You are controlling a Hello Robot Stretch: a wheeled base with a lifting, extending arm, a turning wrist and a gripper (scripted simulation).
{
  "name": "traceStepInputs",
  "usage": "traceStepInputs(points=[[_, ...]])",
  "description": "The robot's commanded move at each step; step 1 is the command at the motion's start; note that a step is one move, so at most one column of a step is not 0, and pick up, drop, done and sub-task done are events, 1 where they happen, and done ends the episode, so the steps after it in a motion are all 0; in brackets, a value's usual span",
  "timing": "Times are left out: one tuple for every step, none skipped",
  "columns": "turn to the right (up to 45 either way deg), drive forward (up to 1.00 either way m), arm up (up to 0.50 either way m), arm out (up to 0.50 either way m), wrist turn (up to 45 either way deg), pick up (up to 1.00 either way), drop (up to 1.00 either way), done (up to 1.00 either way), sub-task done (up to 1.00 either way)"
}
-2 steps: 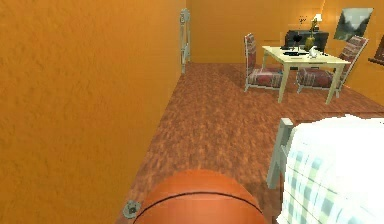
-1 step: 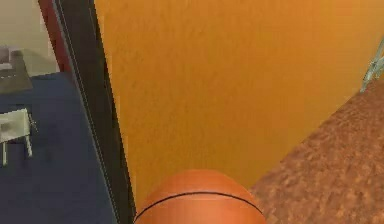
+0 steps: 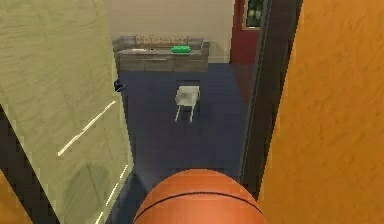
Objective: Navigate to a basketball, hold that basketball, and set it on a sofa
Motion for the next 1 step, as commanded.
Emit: traceStepInputs(points=[[-6.0,0.00,0.00,0.00,0.0,0.00,0.00,0.00,0.00]])
